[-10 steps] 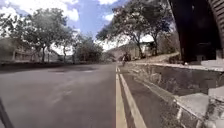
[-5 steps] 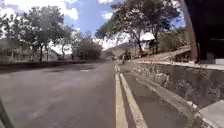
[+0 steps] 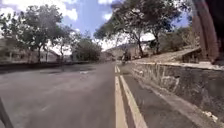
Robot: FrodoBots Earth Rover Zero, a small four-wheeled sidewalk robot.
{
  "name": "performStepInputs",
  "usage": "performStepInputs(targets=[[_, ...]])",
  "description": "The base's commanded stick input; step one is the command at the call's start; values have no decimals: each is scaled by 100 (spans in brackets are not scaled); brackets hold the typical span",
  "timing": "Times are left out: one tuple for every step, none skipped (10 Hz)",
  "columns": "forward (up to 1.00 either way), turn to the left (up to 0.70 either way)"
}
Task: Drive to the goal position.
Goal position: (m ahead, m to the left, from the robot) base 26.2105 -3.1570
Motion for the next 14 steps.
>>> performStepInputs(targets=[[70,0],[70,3],[70,4],[70,5],[70,35],[70,35],[70,32],[70,18],[70,4],[70,0],[70,0],[70,0],[70,0],[70,0]])
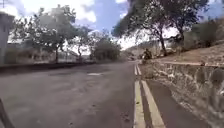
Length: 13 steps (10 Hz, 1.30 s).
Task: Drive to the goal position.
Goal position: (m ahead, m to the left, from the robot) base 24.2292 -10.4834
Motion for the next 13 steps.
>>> performStepInputs(targets=[[70,0],[70,0],[70,0],[70,0],[70,0],[70,0],[70,0],[70,0],[70,0],[70,0],[70,0],[70,0],[70,0]])
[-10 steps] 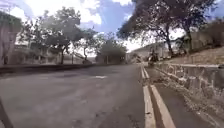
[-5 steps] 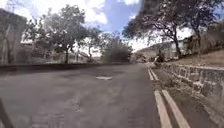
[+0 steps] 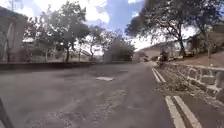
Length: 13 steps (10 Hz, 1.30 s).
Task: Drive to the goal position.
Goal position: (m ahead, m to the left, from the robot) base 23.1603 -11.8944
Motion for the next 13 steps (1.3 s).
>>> performStepInputs(targets=[[70,0],[70,0],[70,0],[70,0],[70,0],[70,0],[70,0],[70,0],[70,0],[70,0],[70,0],[70,0],[70,0]])
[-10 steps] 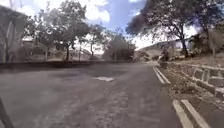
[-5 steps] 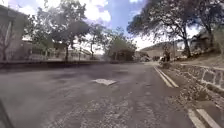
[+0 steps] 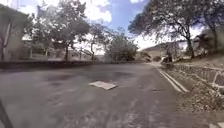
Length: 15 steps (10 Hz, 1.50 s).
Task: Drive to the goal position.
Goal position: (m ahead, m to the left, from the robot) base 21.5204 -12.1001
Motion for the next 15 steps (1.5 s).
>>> performStepInputs(targets=[[70,-35],[70,-35],[70,0],[70,0],[70,0],[70,0],[70,0],[70,0],[70,0],[70,0],[70,0],[70,0],[70,0],[70,0],[70,2]])
